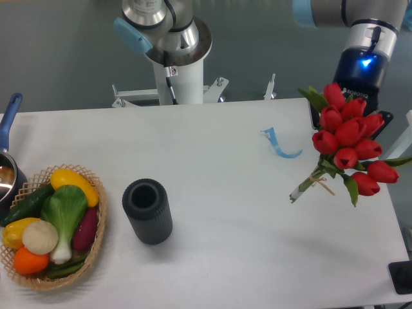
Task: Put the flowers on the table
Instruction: 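Hold the red tulip bunch by the stems in the gripper, then swing the held tulips toward the dark cup and lower them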
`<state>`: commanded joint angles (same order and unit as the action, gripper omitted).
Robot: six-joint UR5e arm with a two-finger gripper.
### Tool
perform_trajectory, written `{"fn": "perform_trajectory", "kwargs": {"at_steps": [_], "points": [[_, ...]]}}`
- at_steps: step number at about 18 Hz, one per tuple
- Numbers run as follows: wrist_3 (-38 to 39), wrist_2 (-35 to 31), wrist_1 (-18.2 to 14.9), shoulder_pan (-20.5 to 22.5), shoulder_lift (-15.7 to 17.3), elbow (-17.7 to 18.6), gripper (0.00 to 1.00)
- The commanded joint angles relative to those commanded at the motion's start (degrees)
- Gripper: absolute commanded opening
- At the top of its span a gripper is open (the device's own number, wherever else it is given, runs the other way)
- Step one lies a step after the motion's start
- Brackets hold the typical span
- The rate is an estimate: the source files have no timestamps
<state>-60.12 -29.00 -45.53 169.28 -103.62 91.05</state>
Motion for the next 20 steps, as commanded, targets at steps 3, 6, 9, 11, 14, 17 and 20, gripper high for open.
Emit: {"fn": "perform_trajectory", "kwargs": {"at_steps": [3,6,9,11,14,17,20], "points": [[0.00,-0.26,-0.09,-0.35,0.00,0.44,0.36],[-0.26,-0.79,0.00,-0.44,0.35,1.05,0.36],[-0.26,-1.05,-0.09,-0.26,0.96,1.14,0.36],[-0.26,-3.59,-0.09,-0.44,1.32,0.97,0.36],[0.00,-12.63,-0.18,-1.57,1.58,0.26,0.36],[0.00,-16.95,-0.61,-2.81,2.28,0.70,0.36],[-0.79,-23.53,-2.19,-2.90,4.39,1.84,0.33]]}}
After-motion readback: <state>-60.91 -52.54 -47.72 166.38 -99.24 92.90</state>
